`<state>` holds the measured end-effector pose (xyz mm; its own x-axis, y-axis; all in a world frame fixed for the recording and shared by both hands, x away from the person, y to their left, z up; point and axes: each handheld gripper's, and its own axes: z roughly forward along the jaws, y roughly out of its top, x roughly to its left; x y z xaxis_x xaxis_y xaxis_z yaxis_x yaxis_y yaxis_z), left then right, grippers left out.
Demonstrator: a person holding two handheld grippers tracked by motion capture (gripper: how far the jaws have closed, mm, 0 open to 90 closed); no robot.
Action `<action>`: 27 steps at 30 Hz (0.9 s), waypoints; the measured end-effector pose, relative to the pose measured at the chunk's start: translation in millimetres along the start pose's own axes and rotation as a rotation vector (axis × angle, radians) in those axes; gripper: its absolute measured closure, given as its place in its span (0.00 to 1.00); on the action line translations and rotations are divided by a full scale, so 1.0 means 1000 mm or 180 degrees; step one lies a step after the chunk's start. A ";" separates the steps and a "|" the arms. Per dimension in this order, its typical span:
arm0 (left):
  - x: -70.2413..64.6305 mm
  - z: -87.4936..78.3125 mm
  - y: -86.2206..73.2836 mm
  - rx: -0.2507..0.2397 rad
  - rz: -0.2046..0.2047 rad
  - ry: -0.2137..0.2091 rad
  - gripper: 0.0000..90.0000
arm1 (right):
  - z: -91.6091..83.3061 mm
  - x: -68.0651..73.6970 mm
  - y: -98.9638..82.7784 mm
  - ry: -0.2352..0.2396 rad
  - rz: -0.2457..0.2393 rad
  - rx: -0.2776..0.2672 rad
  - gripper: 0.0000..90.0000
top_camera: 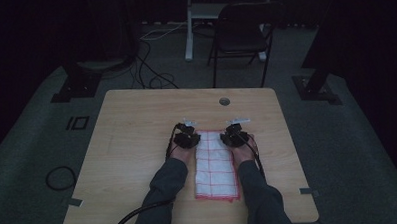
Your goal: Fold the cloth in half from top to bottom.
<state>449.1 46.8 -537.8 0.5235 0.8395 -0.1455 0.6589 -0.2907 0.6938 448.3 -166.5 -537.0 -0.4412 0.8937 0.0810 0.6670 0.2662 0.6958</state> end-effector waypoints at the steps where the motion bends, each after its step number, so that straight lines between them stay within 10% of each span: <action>1: 0.000 0.000 0.001 0.0019 0.0014 -0.0004 0.94 | 0.000 0.000 0.000 0.0026 0.0011 0.0010 0.90; 27: 0.001 -0.025 0.029 -0.0313 0.0032 0.0002 0.98 | -0.021 -0.002 0.021 -0.0004 0.0020 -0.0352 0.96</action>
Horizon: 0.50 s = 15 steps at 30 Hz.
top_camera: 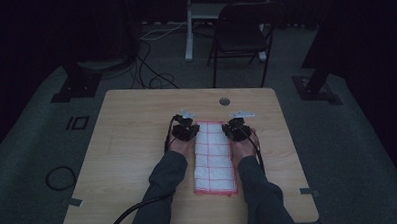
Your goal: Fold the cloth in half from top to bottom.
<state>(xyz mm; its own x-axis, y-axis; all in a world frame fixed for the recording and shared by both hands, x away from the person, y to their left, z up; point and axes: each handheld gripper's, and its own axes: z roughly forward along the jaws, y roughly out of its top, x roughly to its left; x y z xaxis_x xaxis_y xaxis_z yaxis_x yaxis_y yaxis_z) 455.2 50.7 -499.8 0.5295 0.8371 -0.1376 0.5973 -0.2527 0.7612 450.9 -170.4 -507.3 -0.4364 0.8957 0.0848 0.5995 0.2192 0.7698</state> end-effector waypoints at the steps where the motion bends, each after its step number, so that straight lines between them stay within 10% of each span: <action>1: -0.001 -0.002 0.002 -0.0018 0.0011 -0.0007 0.98 | -0.001 0.000 0.001 -0.0001 0.0003 -0.0011 0.96; 15: -0.004 -0.016 0.010 -0.0126 0.0110 -0.0060 0.98 | -0.020 0.001 0.005 0.0064 -0.0034 -0.0208 0.96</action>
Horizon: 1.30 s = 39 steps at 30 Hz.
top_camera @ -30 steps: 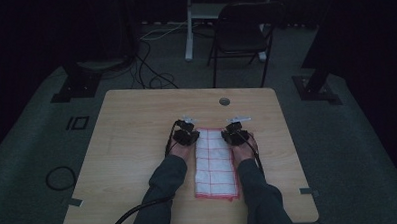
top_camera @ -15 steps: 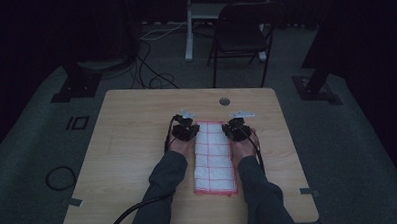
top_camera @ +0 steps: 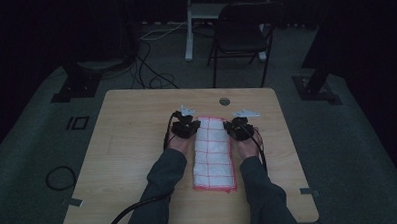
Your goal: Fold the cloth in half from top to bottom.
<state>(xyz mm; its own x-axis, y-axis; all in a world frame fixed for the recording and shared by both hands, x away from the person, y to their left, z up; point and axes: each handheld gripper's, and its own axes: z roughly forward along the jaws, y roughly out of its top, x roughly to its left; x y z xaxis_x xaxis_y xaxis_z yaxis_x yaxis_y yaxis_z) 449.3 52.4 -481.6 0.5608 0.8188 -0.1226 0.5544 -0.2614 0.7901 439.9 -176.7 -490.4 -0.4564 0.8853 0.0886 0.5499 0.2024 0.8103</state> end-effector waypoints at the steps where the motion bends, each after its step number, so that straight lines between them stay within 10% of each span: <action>1: -0.001 -0.001 -0.001 -0.0012 0.0001 -0.0006 0.98 | -0.002 0.001 0.000 0.0009 -0.0020 0.0000 0.96; 39: -0.028 -0.064 -0.026 -0.0269 0.0135 -0.0344 0.98 | -0.056 0.019 -0.022 0.0285 -0.0285 -0.0274 0.96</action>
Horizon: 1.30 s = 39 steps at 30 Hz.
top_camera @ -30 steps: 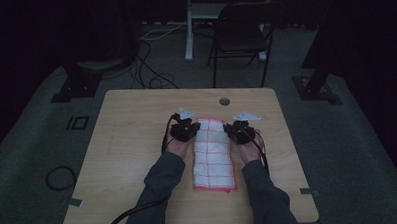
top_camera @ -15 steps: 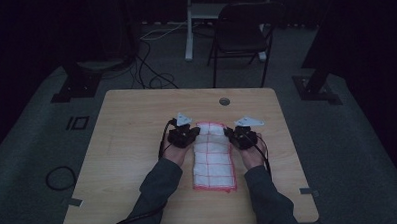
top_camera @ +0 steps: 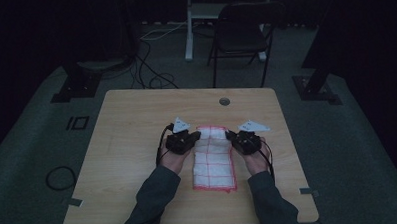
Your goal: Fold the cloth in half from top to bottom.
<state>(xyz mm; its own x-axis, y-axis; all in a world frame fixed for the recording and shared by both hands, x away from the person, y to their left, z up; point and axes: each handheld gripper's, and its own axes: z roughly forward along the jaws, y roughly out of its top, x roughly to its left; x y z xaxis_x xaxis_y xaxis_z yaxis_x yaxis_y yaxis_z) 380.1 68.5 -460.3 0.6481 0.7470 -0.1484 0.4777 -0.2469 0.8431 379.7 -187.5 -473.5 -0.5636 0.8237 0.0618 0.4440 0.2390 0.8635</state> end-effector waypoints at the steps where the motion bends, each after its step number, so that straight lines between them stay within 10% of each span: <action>1: -0.001 -0.001 0.000 -0.0010 0.0005 -0.0012 0.98 | -0.002 0.000 -0.001 0.0019 0.0023 -0.0010 0.96; 39: -0.018 -0.016 -0.054 0.0131 0.0011 -0.0149 0.98 | -0.021 0.021 -0.051 0.0224 0.0059 0.0105 0.96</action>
<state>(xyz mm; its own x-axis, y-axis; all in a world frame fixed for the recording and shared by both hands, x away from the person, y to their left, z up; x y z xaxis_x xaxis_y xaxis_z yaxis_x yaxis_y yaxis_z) 333.1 78.3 -495.3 0.6764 0.7166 -0.1702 0.4987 -0.2754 0.8219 330.5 -192.9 -506.2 -0.6020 0.7903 0.1136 0.4769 0.2418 0.8451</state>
